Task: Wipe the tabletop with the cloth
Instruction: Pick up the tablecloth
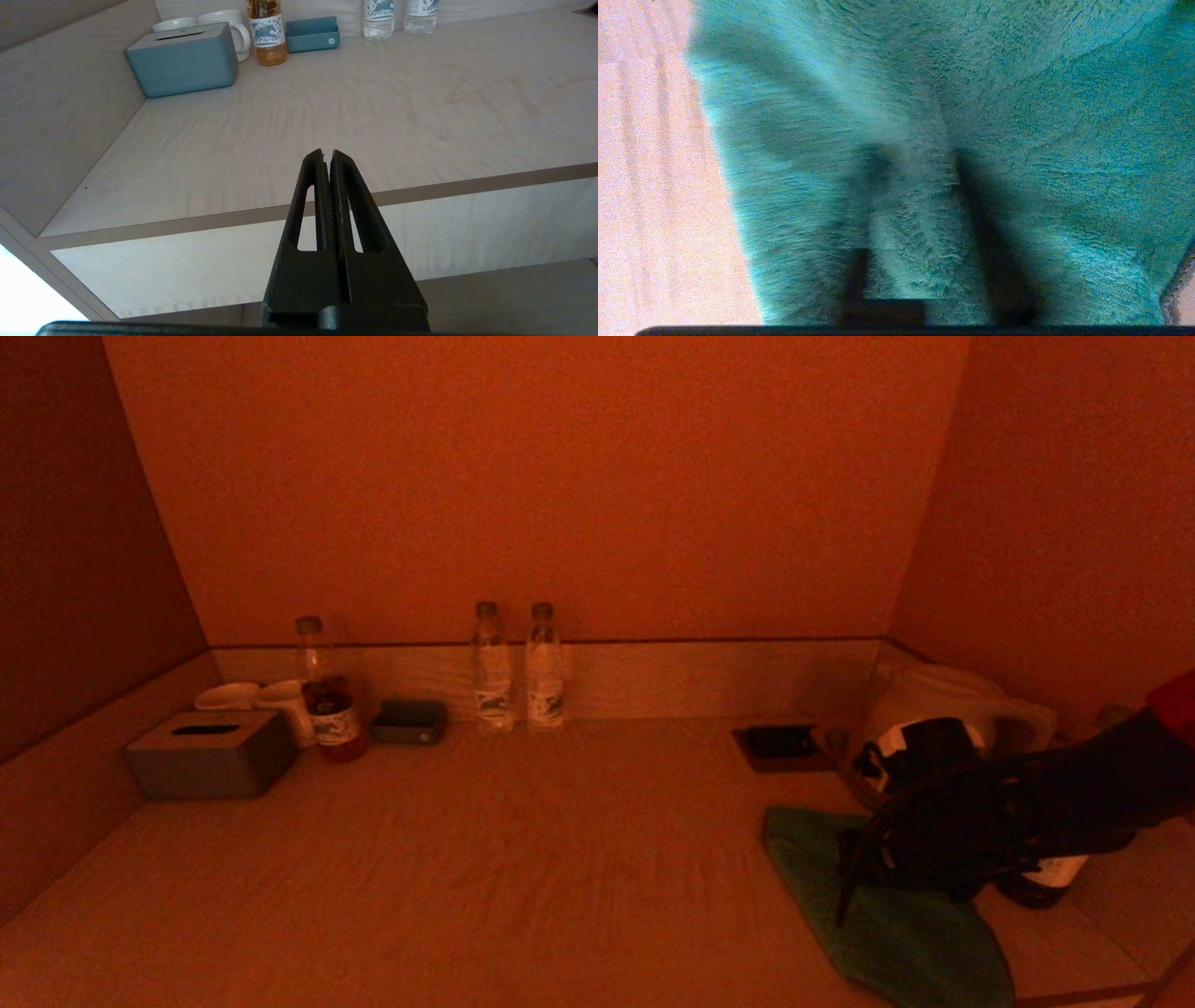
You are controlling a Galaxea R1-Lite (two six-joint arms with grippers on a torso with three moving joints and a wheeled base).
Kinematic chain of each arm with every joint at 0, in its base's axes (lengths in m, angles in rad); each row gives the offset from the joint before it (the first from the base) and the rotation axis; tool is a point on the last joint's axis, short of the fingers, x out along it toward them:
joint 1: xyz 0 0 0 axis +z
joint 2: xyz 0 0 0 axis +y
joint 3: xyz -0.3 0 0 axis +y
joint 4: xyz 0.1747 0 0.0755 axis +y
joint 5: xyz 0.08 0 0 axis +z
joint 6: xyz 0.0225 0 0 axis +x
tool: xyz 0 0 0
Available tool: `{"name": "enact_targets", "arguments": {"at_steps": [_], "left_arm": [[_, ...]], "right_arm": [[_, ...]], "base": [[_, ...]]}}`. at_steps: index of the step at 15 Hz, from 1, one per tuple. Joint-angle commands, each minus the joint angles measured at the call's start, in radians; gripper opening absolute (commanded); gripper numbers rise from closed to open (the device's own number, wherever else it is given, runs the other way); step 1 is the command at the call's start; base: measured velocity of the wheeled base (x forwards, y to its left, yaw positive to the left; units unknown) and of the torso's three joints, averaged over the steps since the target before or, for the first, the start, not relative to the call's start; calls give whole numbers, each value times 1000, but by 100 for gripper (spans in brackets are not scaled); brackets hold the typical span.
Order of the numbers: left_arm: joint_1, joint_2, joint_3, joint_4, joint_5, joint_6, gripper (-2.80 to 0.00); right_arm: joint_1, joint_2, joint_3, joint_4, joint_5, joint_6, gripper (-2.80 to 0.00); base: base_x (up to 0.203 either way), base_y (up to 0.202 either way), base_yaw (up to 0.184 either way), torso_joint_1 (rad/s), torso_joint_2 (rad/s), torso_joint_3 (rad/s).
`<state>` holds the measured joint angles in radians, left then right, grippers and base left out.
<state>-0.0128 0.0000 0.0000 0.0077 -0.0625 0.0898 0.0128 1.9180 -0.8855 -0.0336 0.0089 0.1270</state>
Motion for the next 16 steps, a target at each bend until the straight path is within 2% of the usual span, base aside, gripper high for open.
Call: {"name": "enact_targets", "arguments": {"at_steps": [1, 7, 12, 16], "left_arm": [[-1, 0, 0, 0, 0, 1, -280], [-1, 0, 0, 0, 0, 1, -280], [-1, 0, 0, 0, 0, 1, -280], [-1, 0, 0, 0, 0, 1, -280]], "right_arm": [[6, -8, 0, 0, 0, 2, -280], [16, -14, 0, 0, 0, 25, -280], [46, -173, -14, 2, -2, 35, -280], [67, -194, -25, 12, -2, 36, -280]], "base": [[0, 0, 0, 0, 0, 0], [0, 0, 0, 0, 0, 0], [0, 0, 0, 0, 0, 0], [0, 0, 0, 0, 0, 0]]}}
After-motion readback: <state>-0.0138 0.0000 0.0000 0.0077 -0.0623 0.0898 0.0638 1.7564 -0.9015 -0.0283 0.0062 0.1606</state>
